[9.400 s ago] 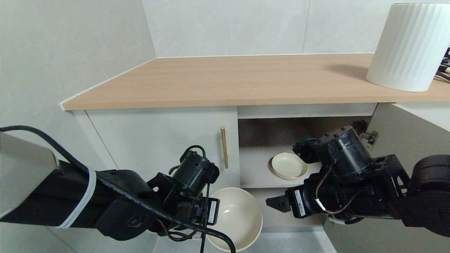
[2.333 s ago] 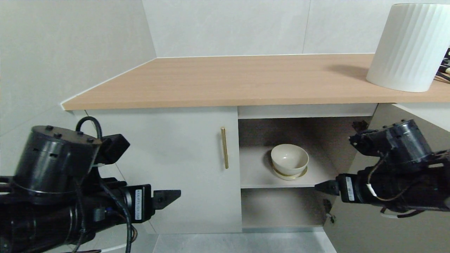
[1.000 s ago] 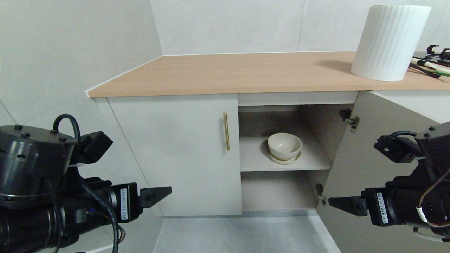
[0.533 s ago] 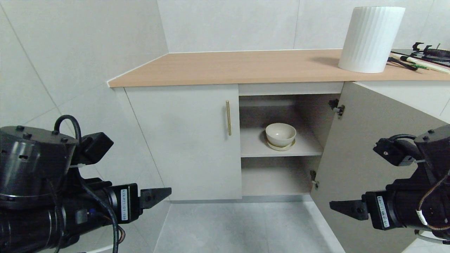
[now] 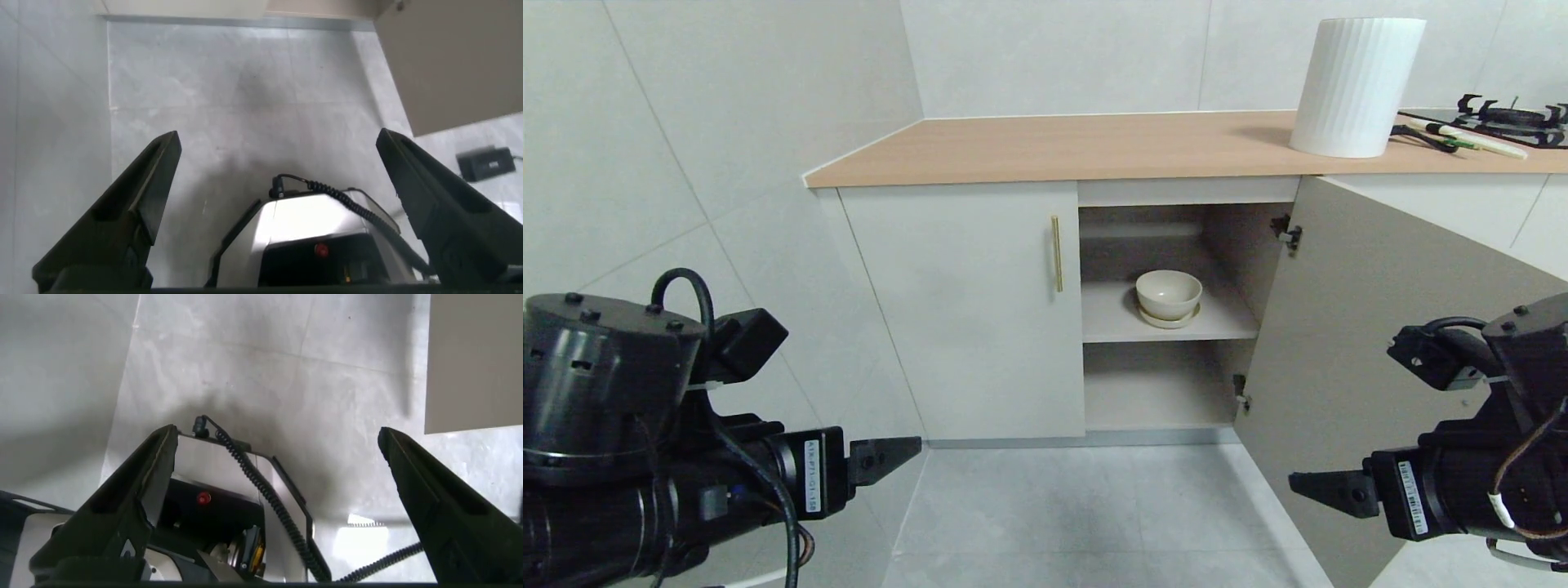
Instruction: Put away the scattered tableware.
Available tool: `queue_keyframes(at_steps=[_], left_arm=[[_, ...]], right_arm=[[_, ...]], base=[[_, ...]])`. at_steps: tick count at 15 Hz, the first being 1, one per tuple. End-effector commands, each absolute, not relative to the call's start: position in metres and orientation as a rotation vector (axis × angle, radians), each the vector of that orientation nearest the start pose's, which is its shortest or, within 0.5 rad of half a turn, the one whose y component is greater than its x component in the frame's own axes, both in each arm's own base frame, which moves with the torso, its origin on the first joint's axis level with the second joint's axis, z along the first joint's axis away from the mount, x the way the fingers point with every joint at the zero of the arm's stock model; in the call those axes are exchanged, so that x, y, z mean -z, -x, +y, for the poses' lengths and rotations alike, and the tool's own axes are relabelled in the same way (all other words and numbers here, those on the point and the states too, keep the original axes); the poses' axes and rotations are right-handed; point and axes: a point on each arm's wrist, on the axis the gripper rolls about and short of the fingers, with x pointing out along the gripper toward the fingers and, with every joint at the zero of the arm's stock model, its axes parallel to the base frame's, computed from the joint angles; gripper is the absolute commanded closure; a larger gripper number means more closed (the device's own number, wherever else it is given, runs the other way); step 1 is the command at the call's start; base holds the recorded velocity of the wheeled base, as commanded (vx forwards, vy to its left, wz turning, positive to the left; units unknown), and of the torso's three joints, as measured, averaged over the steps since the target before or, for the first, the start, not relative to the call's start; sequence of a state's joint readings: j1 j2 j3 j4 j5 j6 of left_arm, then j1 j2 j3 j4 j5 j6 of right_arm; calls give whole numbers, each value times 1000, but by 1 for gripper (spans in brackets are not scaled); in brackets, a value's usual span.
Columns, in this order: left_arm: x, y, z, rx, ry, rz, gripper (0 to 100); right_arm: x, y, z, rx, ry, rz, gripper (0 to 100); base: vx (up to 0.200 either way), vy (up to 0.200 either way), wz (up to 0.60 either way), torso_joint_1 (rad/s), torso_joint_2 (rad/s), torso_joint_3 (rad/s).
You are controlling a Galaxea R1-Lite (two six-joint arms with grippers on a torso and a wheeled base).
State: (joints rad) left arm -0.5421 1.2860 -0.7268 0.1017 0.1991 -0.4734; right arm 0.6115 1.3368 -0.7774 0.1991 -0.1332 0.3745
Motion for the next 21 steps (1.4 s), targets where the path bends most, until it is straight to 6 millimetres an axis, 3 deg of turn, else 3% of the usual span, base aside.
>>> queue_keyframes(at_steps=[1,7,14,19,21], left_arm=[[-197,-160,-92,176,213,679,0],[-196,-161,-92,174,212,680,0],[-196,-161,-92,171,212,680,0],[-196,-161,-92,172,213,681,0],[-196,-160,-91,173,211,681,0]], right_arm=[[-192,-160,109,-313,-72,785,0],[-193,-158,107,-310,-68,791,0],[-200,-149,99,-269,-17,795,0],[-223,-137,80,-196,10,879,0],[-225,-139,68,-122,30,869,0]], base=[[0,0,0,0,0,0],[0,0,0,0,0,0],[0,-200,0,4,2,3],[0,-200,0,2,4,2],[0,0,0,0,0,0]])
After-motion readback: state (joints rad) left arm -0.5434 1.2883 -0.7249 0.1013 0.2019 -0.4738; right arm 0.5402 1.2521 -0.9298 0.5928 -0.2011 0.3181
